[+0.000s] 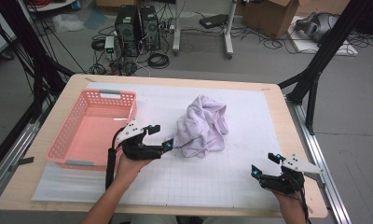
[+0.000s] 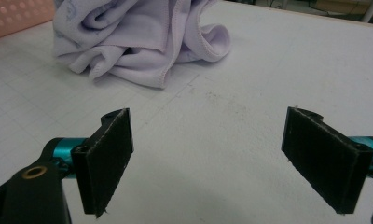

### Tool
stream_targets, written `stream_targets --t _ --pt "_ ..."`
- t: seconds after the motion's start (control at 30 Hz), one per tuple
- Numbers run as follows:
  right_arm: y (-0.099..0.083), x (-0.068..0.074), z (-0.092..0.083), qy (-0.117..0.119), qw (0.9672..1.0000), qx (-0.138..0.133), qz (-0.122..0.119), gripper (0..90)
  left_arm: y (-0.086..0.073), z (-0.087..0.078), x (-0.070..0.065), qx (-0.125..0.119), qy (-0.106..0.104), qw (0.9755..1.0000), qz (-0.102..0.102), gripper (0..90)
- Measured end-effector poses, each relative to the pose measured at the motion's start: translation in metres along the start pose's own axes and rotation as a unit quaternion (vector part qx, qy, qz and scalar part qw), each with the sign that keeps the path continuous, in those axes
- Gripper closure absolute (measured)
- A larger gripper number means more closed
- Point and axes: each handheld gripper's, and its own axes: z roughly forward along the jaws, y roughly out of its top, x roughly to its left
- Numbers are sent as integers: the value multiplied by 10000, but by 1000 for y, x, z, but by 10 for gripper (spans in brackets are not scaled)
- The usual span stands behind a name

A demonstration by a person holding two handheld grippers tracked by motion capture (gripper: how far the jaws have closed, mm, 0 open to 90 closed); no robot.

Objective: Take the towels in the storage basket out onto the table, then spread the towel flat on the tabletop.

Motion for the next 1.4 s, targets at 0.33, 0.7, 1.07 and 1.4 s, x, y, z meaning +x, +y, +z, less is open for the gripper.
stream_targets --t 0.33,0.7,1.07,1.4 --pt "1 1 2 -31 10000 32 12 152 -17 -12 -8 138 45 9996 255 226" --pt "0 0 4 -82 9999 58 33 152 -21 -11 -6 184 -41 9997 166 226" --pt "0 -1 7 -37 10000 64 25 151 -25 -11 -4 237 4 9997 105 225" --pt "1 4 20 69 9998 186 -49 152 -26 -10 -2 295 43 9995 141 230"
